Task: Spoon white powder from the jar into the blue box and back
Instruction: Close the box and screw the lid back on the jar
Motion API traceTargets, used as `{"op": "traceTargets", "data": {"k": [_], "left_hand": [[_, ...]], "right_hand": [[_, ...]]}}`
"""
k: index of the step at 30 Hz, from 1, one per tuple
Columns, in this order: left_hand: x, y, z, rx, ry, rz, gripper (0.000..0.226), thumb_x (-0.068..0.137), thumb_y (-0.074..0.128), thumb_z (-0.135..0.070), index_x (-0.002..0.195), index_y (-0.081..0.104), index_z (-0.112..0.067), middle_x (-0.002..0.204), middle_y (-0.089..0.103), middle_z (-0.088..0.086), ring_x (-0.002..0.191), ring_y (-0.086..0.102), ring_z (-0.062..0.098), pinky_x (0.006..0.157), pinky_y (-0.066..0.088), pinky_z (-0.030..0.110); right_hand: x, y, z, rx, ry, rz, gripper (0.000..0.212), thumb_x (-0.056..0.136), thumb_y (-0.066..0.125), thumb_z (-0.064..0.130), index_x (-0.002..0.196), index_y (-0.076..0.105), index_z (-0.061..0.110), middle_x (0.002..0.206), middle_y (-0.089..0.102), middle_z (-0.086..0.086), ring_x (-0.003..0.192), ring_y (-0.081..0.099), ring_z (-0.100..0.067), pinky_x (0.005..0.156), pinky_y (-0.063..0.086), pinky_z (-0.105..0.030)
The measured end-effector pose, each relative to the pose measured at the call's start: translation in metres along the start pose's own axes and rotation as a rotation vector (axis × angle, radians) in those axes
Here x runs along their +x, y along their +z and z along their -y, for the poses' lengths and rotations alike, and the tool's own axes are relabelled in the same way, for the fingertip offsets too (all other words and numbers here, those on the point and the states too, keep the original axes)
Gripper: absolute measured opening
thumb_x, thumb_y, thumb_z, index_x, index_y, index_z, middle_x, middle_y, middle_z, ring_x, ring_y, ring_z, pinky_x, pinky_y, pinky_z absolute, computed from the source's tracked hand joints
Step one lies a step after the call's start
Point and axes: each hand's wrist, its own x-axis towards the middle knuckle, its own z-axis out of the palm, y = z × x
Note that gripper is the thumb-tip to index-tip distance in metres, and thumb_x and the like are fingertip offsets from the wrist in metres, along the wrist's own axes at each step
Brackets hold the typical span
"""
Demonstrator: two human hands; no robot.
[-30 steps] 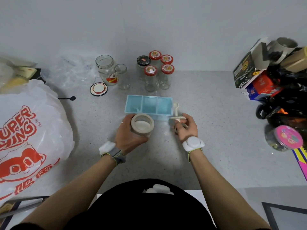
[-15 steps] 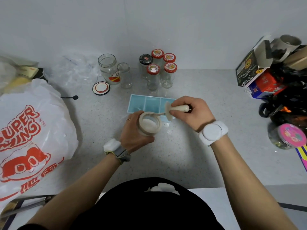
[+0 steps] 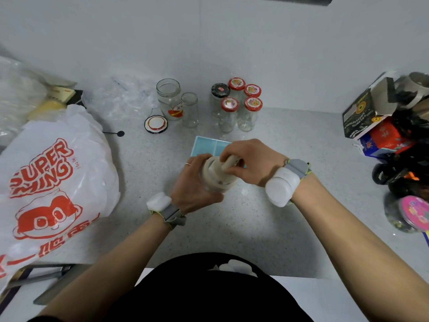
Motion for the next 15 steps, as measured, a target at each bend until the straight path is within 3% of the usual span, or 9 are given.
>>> {"op": "traceTargets", "data": {"k": [5,8,10,13,15], "left_hand": [[0.001,-0.01,-0.007,-0.087,0.009,0.035,0.078,0.054,0.085,-0.027,0.12,0.044,-0.034,0.109,0.059,-0.012,0.095,0.06,0.004,0.074,0.047,0.011],[0.005,-0.015,-0.009,-0.118,0.028,0.081,0.08,0.055,0.086,-0.027,0.123,0.045,-0.03,0.112,0.059,-0.008,0.098,0.06,0.009,0.08,0.052,0.024],[0.008,-0.022,-0.008,-0.13,0.028,0.121,0.081,0.055,0.086,-0.027,0.125,0.046,-0.028,0.112,0.059,-0.006,0.099,0.06,0.012,0.081,0.053,0.03],[0.011,-0.031,-0.007,-0.139,0.043,0.195,0.082,0.055,0.085,-0.031,0.128,0.046,-0.024,0.113,0.059,-0.005,0.1,0.06,0.009,0.08,0.051,0.02],[0.013,-0.035,-0.008,-0.142,0.051,0.24,0.082,0.056,0.083,-0.033,0.128,0.047,-0.022,0.114,0.06,-0.003,0.101,0.06,0.011,0.081,0.05,0.02]], "right_hand": [[0.005,-0.007,0.008,-0.048,-0.084,0.071,0.021,0.085,0.063,0.015,0.106,0.066,0.011,0.101,0.066,-0.005,0.086,0.054,-0.014,0.084,0.05,-0.039],[0.006,-0.013,0.012,-0.09,-0.14,0.086,0.023,0.087,0.06,0.015,0.109,0.064,0.009,0.104,0.064,-0.008,0.088,0.058,-0.022,0.081,0.05,-0.042],[0.008,-0.015,0.01,-0.236,-0.155,0.128,0.028,0.092,0.053,0.024,0.116,0.061,0.011,0.11,0.06,-0.007,0.092,0.059,-0.027,0.08,0.05,-0.042],[0.01,-0.016,0.011,-0.424,-0.281,0.106,0.042,0.092,0.036,0.038,0.105,0.063,0.009,0.092,0.058,-0.009,0.074,0.058,-0.028,0.058,0.051,-0.038],[0.01,-0.014,0.011,-0.456,-0.376,0.075,0.043,0.088,0.034,0.037,0.089,0.065,0.007,0.076,0.055,-0.009,0.058,0.054,-0.024,0.042,0.041,-0.027]]}}
